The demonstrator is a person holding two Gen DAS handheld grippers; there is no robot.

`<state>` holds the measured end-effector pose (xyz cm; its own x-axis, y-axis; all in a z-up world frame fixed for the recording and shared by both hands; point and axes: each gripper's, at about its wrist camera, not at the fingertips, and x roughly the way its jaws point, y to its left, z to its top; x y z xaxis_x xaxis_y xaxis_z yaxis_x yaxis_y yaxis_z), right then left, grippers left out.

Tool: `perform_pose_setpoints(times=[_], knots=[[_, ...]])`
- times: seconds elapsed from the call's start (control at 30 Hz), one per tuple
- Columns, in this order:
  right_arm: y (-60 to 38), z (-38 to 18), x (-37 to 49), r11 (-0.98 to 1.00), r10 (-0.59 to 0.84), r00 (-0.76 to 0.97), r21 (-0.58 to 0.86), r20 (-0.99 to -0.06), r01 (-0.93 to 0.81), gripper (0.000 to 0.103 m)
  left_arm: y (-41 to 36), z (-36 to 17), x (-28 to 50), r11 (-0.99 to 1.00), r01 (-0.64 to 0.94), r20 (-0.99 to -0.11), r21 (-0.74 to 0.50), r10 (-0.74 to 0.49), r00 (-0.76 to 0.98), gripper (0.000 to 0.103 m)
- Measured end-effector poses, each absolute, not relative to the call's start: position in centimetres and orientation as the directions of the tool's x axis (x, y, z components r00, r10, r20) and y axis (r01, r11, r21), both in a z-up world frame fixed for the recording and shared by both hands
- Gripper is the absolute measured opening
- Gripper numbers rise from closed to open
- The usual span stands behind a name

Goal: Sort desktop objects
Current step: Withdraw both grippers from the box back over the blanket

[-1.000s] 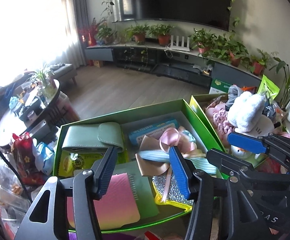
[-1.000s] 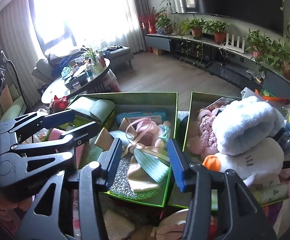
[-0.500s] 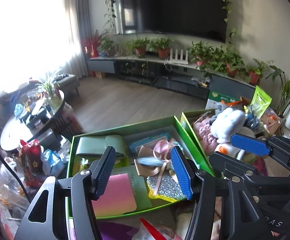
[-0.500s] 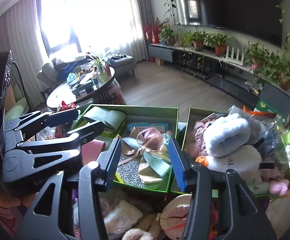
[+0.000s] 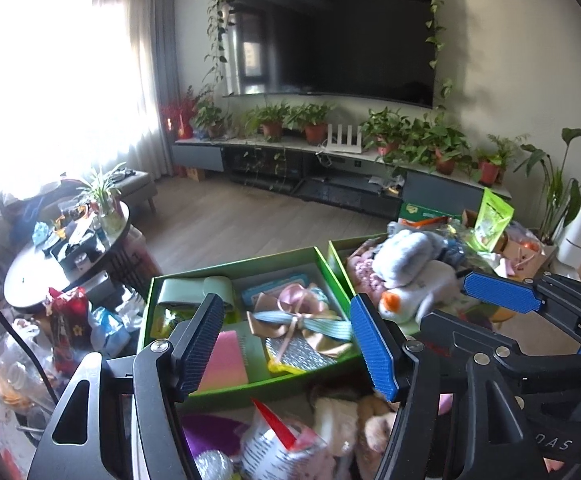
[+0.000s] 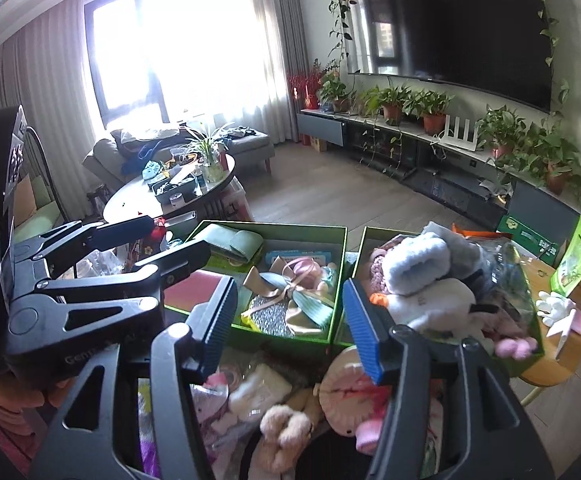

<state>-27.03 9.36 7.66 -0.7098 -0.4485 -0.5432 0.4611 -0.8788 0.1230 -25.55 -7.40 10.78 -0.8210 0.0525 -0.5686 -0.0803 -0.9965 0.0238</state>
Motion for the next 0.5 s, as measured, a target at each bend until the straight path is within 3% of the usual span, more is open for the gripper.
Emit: perform_pose_setpoints(times=[0.5], knots=[[13.2, 8.3, -20.1, -0.881, -0.447, -0.728, 0.117, -0.520, 0.458, 0.060, -3.6, 11.5, -18.9, -0.991, -0.129, -0.542, 0.022, 0.097, -0.835, 0.067]])
